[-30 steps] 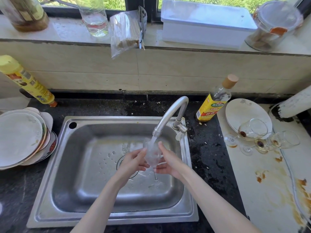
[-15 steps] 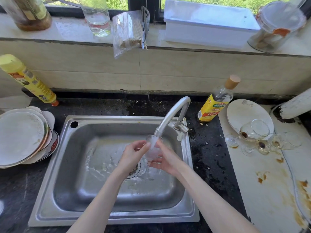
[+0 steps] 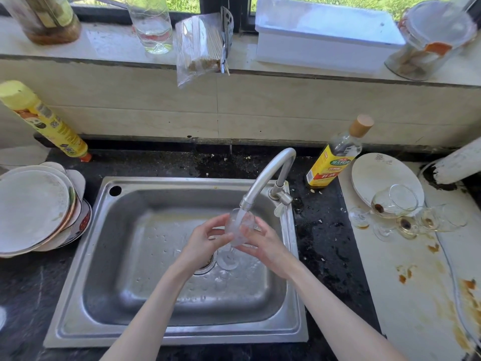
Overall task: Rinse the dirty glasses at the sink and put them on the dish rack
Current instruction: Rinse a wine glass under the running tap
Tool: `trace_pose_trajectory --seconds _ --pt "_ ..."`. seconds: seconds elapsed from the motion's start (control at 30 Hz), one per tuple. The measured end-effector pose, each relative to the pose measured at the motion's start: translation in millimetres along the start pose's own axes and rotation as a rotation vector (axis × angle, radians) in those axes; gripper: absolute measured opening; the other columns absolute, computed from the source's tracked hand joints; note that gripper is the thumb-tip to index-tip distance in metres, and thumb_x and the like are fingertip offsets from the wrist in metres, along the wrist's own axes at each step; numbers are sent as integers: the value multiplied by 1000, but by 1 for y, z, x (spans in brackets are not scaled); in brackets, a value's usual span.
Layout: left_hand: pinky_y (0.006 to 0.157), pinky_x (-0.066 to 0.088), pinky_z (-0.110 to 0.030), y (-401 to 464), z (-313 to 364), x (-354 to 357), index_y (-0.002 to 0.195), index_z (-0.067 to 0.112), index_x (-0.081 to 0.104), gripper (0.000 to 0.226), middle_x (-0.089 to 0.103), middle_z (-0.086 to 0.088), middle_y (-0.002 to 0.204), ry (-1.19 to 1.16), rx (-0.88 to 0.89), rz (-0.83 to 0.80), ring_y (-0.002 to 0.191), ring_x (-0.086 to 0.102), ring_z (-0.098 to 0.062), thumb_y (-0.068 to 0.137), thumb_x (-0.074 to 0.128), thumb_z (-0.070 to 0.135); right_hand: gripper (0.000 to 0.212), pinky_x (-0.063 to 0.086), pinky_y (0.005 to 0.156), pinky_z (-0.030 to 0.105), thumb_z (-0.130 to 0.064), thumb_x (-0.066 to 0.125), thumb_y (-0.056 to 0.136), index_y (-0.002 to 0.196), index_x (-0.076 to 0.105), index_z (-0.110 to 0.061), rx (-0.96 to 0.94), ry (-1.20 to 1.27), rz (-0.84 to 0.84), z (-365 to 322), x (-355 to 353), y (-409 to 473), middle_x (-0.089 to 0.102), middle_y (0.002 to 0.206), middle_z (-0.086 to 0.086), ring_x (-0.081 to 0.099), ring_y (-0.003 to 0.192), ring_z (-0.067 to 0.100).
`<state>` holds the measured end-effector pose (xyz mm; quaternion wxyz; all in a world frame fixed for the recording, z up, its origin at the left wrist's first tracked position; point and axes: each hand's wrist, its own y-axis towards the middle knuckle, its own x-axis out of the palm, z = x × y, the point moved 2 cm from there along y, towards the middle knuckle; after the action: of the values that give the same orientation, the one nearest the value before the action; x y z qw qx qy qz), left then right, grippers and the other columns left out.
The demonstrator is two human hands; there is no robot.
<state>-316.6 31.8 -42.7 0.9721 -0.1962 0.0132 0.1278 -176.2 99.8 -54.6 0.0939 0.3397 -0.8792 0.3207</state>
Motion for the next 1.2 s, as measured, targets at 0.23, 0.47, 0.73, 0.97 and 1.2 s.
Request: trace_pose_trajectory --seconds 0.23,0.47,0.73,0.97,1.2 --pt "102 40 -36 0 -3 -5 131 31 50 53 56 19 125 202 13 -67 119 49 -4 83 68 20 54 54 87 38 -45 58 85 129 49 -15 43 170 75 2 1 4 67 111 14 67 94 29" --pt "79 47 -18 -10 -3 8 109 45 45 56 50 12 114 216 138 42 96 52 1 71 79 23 62 59 65 39 -51 61 83 123 48 -5 323 922 418 21 -6 13 54 107 21 63 77 29" --pt "78 43 -14 -7 17 23 110 50 37 66 55 14 105 302 290 161 92 54 2 70 78 17 57 54 60 25 -46 42 96 92 61 8 455 1068 350 34 13 22 69 76 20 67 70 26" --pt "67 37 -7 -15 8 19 96 37 50 45 53 15 89 453 333 89 79 50 5 70 77 12 41 52 69 33 -44 55 86 102 56 -6 407 943 367 34 10 21 65 99 19 64 82 30" --pt "75 40 -15 -11 -19 12 111 19 56 43 53 10 91 617 95 -17 75 52 2 74 77 22 51 51 72 36 -50 66 79 114 57 -14 235 829 379 12 1 19 58 95 15 60 77 28"
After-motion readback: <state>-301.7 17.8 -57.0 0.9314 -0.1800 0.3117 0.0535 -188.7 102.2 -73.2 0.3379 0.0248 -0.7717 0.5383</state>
